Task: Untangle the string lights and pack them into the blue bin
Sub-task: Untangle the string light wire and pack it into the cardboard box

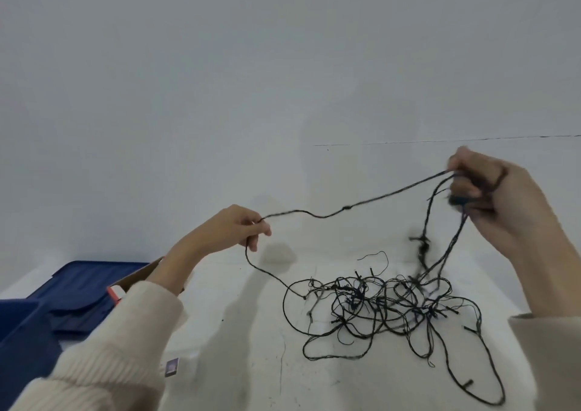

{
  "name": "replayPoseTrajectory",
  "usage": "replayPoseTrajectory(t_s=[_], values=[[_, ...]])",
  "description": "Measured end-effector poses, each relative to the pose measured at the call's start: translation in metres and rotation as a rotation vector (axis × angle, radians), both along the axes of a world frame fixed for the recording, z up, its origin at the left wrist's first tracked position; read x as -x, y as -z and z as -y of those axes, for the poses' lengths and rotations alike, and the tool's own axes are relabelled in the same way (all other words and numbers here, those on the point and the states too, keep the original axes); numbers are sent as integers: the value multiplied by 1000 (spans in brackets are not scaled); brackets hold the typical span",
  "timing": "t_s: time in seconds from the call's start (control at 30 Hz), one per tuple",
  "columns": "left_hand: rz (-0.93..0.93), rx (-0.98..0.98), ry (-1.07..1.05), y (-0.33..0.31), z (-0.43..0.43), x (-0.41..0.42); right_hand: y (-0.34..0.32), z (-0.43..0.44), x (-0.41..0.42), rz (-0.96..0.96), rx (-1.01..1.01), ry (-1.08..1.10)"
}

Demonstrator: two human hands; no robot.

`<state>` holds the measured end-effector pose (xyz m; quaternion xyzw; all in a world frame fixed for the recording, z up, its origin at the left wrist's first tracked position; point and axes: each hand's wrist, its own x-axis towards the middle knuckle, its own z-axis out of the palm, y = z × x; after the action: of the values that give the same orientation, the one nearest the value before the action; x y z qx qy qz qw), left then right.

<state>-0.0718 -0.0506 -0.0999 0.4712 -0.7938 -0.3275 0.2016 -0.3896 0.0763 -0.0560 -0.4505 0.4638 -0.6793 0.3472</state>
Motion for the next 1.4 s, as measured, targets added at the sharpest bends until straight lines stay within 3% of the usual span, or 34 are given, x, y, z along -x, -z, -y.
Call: replayPoseTrajectory(t_s=[0.1,0.17,0.23,0.3,0.37,0.47,0.6,0.7,0.8,1.0,1.17,1.23,1.3,1.4], values=[[-210,24,-21,-25,-12,13,-5,-9,-9,-728,-281,-235],[-368,78,-57,-51,-23,27,-8,-14,-14,-965,-394,-416],[-449,153,-66,-81,-35,38,-12,-15,-18,-1054,-389,-372],[-379,323,-77,-107,-49,48,-19,-14,-23,-997,-296,-264],[-186,511,-87,-122,-61,65,-29,-12,-35,-824,-176,-201],[-9,593,-50,-125,-74,96,-42,-9,-61,-658,-92,-262],[-96,421,24,-121,-67,92,-48,0,-72,-564,-45,-215],[-136,114,161,-108,-55,56,-50,0,-51,-295,-16,-133],[-109,20,144,-84,-37,18,-48,-1,-28,-73,10,-37],[-10,25,20,-65,-14,-16,-34,3,-18,-100,11,157],[186,198,-42,-78,-1,-37,-39,1,-8,81,114,297],[232,200,-77,-77,2,-46,-43,-1,2,59,105,294],[139,131,-84,-76,-1,-47,-43,-3,5,-63,55,248],[-233,-7,-37,-85,-15,-35,-40,-9,-5,-250,-13,137]])
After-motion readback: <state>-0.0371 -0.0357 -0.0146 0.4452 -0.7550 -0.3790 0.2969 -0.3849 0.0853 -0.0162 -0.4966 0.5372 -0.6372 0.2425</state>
